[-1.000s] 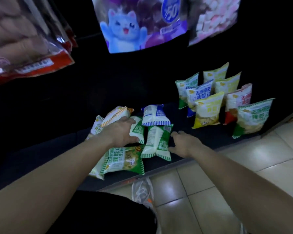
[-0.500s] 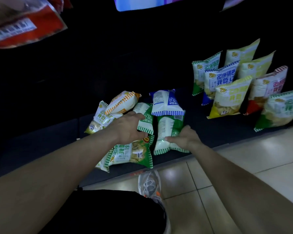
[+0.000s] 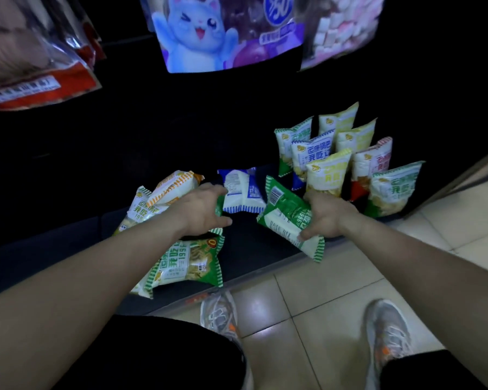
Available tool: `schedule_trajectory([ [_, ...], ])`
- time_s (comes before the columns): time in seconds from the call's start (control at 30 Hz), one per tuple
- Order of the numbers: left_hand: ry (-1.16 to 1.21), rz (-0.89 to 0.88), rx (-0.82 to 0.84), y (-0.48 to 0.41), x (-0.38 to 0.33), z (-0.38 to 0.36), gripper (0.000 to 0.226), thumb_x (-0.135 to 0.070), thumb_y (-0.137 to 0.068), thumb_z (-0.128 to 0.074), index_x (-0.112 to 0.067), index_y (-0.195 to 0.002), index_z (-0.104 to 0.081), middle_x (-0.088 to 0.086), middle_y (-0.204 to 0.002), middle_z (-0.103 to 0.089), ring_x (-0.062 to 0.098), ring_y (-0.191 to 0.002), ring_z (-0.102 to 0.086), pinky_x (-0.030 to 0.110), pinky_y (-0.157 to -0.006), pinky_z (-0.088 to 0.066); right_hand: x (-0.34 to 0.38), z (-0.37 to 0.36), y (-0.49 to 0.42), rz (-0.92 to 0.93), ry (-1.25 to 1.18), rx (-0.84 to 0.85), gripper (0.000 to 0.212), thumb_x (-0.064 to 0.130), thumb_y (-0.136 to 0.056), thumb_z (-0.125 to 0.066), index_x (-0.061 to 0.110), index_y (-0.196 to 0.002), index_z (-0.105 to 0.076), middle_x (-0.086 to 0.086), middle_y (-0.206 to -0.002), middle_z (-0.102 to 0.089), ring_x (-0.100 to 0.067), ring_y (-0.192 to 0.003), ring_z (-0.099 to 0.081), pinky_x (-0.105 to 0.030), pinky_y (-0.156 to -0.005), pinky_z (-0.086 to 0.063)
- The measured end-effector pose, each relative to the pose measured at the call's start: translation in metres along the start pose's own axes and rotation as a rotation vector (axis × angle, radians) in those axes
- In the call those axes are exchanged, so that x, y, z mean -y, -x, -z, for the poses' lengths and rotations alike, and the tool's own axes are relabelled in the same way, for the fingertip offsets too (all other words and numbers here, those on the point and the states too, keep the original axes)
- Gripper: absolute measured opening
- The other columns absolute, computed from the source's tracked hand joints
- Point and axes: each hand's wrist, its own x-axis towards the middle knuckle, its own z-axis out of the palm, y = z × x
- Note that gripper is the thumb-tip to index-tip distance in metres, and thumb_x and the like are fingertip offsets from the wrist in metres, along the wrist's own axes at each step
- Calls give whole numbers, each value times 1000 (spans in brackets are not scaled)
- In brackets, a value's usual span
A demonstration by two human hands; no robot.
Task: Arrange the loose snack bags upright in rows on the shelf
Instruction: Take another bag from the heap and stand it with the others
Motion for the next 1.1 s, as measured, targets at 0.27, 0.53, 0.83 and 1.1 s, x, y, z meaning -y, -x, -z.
schedule_trajectory([
  [0.27, -24, -353, -208, 4, -93, 36, 106, -63, -62, -81, -36, -150, -29, -9, -151, -36, 18, -137, -31, 39, -110, -34, -2, 72, 98, 199, 348, -104, 107, 61, -53, -88, 36, -141, -32, 5, -129, -58, -22, -111, -56, -35, -78, -46],
  [0.53, -58, -293, -27, 6, -122, 23, 97, -76, -57, -74, -37, -141, -45, -6, -125, -64, 19, -114, -58, 38, -89, -52, -23, 63, 106, 240, 307, -230, 104, 60, -54, -87, 42, -141, -33, 9, -135, -54, -20, -120, -53, -38, -88, -49],
  [0.83, 209, -71, -335, -2, -126, 26, 88, -66, -64, -79, -26, -137, -51, -8, -88, -62, 12, -80, -61, 27, -61, -47, -36, 74, 85, -44, -113, -461, 65, 57, -82, -67, 10, -124, -52, -11, -118, -57, -33, -108, -57, -44, -87, -51],
  [1.1, 466, -80, -360, -9, -139, 23, 79, -46, -68, -84, -28, -135, -48, -16, -112, -52, 5, -97, -51, 24, -81, -40, -9, 67, 70, 44, -547, -427, 20, 30, -89, -59, 13, -100, -58, -8, -94, -66, -24, -84, -65, -35, -66, -52],
])
